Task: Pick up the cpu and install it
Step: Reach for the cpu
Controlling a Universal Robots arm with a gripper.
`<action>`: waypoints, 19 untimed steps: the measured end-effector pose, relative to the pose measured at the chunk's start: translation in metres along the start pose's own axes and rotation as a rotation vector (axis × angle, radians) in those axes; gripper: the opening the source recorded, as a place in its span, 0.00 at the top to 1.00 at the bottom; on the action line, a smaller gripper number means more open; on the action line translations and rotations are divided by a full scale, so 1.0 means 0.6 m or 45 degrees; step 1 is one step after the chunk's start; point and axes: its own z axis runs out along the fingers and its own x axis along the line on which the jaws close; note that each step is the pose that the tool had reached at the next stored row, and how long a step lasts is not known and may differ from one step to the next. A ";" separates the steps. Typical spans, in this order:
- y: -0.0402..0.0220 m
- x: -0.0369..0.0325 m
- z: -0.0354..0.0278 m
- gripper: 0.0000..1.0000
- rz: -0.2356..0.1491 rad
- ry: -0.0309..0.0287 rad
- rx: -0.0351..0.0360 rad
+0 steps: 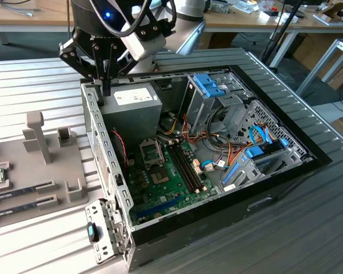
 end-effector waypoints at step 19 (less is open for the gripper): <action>-0.001 0.018 -0.001 0.89 0.000 0.0001 0.0000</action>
